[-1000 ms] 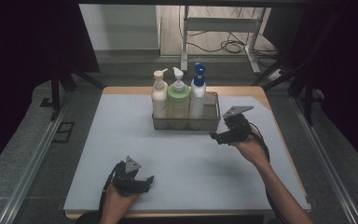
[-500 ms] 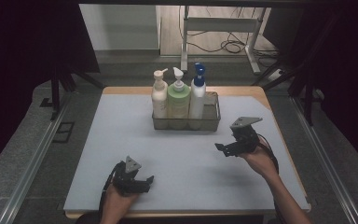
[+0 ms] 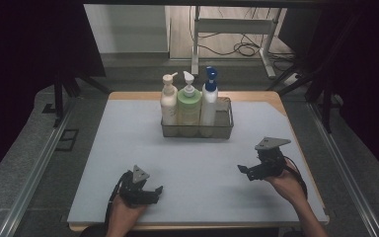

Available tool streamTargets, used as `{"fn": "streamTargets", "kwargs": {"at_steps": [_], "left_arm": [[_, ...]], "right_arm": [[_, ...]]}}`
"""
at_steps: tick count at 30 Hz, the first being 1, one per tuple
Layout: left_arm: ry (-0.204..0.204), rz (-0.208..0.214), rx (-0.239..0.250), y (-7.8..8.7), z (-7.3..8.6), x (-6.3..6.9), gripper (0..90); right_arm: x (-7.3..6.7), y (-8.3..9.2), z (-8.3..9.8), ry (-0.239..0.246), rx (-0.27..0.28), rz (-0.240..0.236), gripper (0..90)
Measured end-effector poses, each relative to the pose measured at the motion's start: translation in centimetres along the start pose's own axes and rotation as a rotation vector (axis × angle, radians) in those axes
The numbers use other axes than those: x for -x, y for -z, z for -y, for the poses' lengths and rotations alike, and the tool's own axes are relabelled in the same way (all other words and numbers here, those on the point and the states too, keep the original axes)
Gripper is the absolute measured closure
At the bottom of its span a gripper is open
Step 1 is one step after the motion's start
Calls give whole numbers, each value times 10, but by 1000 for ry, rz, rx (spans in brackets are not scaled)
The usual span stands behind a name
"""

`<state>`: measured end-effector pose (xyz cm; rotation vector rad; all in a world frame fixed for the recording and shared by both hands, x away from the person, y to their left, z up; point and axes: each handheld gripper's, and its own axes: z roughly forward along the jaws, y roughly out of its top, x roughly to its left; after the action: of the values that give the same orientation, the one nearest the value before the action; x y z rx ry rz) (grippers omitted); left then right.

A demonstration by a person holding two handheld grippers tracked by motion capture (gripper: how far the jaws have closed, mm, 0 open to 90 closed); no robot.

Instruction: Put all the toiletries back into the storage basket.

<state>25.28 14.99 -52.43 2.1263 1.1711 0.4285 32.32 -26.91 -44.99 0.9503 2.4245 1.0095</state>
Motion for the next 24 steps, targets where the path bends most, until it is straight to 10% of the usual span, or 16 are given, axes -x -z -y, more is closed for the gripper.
{"fn": "streamTargets", "kwargs": {"at_steps": [24], "left_arm": [[-1, -1, 1, 0, 0, 0, 121]], "right_arm": [[-7, -5, 73, -49, -57, 22, 0]]}}
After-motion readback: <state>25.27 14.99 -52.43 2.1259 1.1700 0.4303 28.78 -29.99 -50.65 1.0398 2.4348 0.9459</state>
